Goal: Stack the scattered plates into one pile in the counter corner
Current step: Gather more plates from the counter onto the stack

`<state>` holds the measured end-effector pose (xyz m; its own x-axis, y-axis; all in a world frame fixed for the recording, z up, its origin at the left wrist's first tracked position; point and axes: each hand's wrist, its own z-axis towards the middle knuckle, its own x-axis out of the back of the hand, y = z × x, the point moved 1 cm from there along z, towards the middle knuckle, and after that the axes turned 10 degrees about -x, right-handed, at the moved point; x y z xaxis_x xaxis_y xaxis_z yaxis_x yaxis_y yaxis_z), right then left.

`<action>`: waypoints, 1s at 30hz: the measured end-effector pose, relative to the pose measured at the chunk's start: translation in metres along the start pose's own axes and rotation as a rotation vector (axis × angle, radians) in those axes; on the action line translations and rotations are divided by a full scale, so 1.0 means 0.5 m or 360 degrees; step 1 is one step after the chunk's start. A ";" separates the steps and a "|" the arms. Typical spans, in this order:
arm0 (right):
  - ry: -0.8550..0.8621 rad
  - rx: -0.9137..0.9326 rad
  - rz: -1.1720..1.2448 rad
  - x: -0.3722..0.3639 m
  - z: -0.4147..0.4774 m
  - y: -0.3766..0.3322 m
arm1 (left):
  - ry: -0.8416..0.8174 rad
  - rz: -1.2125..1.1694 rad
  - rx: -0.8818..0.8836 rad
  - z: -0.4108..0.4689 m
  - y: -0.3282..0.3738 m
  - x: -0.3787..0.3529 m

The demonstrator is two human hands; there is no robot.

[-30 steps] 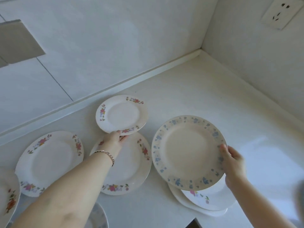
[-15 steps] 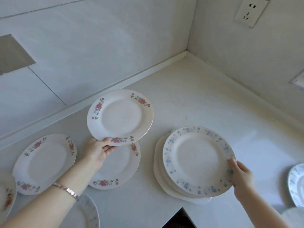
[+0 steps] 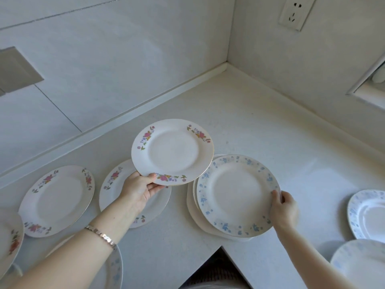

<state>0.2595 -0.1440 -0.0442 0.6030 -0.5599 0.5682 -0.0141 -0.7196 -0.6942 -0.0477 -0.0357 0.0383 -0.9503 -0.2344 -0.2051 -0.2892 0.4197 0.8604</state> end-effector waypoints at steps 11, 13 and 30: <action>-0.0262 0.0342 -0.0435 -0.023 -0.005 -0.015 | -0.0109 0.0100 0.0061 -0.005 -0.020 -0.022; -0.0322 0.0317 -0.0423 -0.035 -0.008 -0.023 | -0.0117 0.0116 0.0064 -0.006 -0.020 -0.022; -0.0404 0.0255 0.0182 -0.013 -0.033 -0.104 | -0.0521 0.0377 0.0151 -0.042 -0.045 -0.042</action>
<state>0.2434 -0.1097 -0.0045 0.7849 -0.4985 0.3681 0.0204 -0.5729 -0.8194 -0.0188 -0.0589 0.0329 -0.9740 0.1629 -0.1573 -0.0531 0.5109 0.8580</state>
